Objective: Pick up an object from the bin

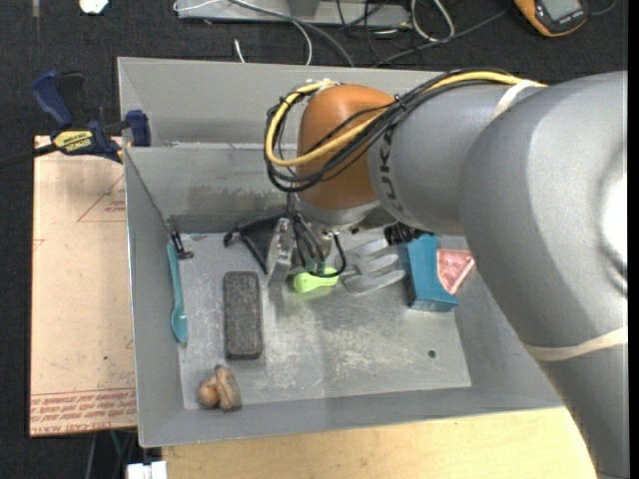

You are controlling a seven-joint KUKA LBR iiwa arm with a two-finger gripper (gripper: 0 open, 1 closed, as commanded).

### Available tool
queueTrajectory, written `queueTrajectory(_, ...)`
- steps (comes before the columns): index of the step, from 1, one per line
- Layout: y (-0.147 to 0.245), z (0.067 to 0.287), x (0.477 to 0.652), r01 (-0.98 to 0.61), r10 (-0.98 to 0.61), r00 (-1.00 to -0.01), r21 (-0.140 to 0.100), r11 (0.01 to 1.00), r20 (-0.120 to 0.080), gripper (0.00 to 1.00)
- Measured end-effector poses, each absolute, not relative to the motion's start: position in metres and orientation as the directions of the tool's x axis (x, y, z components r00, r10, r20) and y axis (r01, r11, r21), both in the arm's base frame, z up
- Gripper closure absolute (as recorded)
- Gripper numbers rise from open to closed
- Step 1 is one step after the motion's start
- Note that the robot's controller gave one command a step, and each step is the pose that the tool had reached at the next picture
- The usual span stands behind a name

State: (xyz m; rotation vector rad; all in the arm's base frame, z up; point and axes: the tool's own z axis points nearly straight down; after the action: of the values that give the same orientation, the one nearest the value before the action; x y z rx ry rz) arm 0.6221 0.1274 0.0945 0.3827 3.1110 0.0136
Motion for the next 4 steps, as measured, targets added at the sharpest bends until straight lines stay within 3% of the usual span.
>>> queueTrajectory(2, 0.128, 0.128, 0.621, 0.242, 0.242, -0.97, 0.01, 0.97, -0.004, 1.0)
queueTrajectory(4, 0.128, 0.197, 0.621, 0.241, 0.241, -0.971, 0.011, 0.97, -0.004, 1.0)
